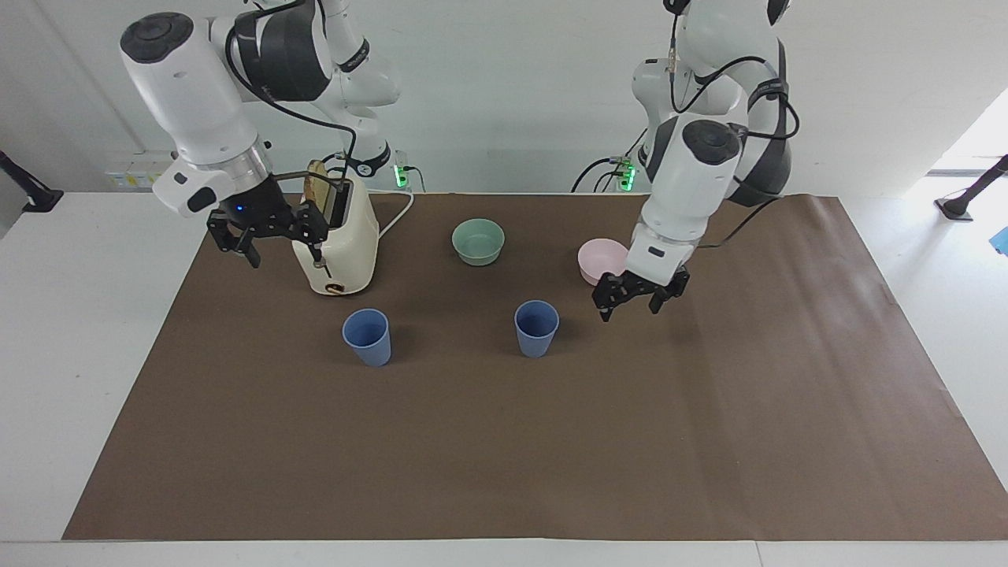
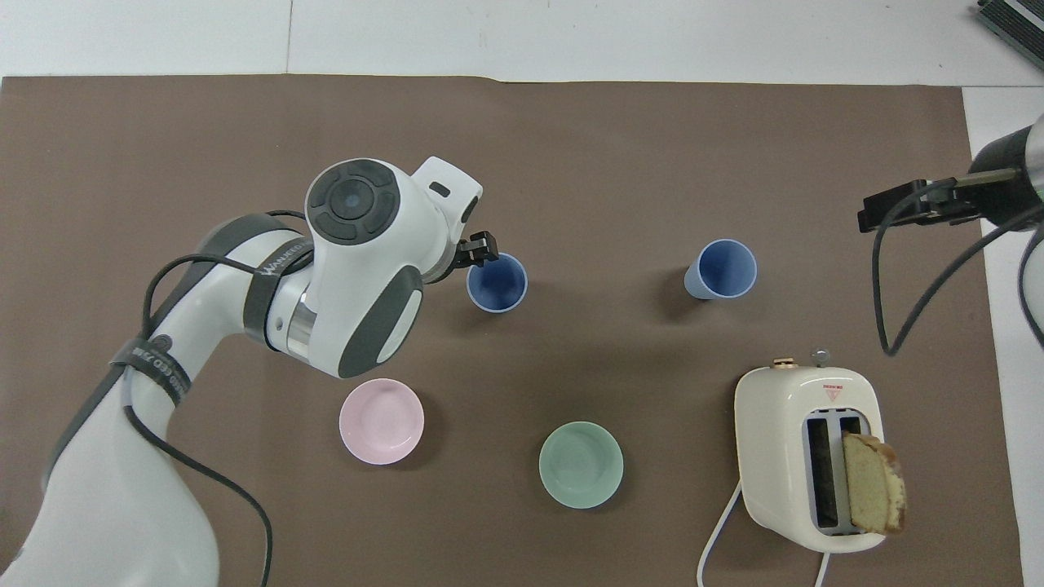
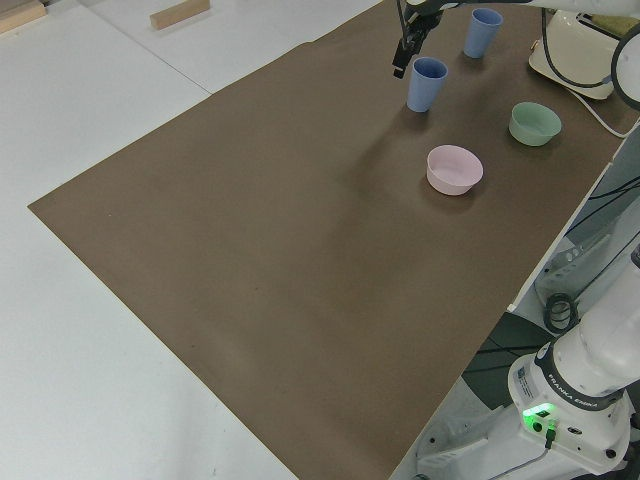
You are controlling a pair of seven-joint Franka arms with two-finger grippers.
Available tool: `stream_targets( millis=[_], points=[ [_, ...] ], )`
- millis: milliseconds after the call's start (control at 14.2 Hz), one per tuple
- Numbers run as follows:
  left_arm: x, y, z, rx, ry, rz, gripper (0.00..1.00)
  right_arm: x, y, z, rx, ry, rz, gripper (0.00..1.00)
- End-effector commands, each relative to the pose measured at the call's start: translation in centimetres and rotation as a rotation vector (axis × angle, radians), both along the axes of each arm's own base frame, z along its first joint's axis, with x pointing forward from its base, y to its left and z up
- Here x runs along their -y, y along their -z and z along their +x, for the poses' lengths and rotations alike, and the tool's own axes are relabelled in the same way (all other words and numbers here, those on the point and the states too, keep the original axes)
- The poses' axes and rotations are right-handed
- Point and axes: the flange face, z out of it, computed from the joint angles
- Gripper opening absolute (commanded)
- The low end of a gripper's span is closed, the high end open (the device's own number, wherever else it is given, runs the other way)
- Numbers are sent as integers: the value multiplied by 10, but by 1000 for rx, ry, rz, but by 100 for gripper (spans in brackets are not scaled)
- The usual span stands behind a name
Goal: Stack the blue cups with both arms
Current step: 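Release the cup and withdraw the left gripper while the right gripper reaches, then grasp the other blue cup with the right gripper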
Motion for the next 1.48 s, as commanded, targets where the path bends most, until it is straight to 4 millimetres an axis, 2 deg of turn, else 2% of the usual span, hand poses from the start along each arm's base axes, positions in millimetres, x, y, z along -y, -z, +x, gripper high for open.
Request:
stream_targets(
  millis=[0, 141, 424, 635, 706, 776, 918, 988, 1129, 1200, 1412],
  points=[
    [-37, -20, -6, -20, 49, 35, 100, -6, 46, -4, -28, -26, 18, 100],
    [-57, -34, -10, -22, 130, 47, 100, -12, 85, -1, -31, -32, 19, 100],
    [-105, -66, -21, -45, 270, 70, 100, -12, 146, 0, -57, -30, 18, 100],
    [-124, -91, -32, -50, 273, 102, 100, -14, 175, 4, -37, -28, 20, 100],
    [-128, -98, -36, -58, 271, 106, 100, -20, 182, 5, -36, -36, 21, 100],
    [-131, -108, -40, -55, 280, 107, 100, -22, 185, 4, -36, -40, 21, 100],
    [-154, -128, -46, -49, 266, 105, 100, -22, 189, 7, -22, -53, 21, 100],
    [-160, -134, -50, -49, 266, 101, 100, -24, 189, 8, -18, -45, 22, 78],
    [-170, -136, -53, -49, 260, 96, 100, -24, 190, 8, -16, -48, 22, 22],
    [-170, -139, -55, -45, 251, 94, 100, -24, 192, 9, -19, -51, 22, 1],
    [-161, -138, -59, -58, 267, 93, 100, -25, 195, 9, -25, -47, 22, 0]
  ],
)
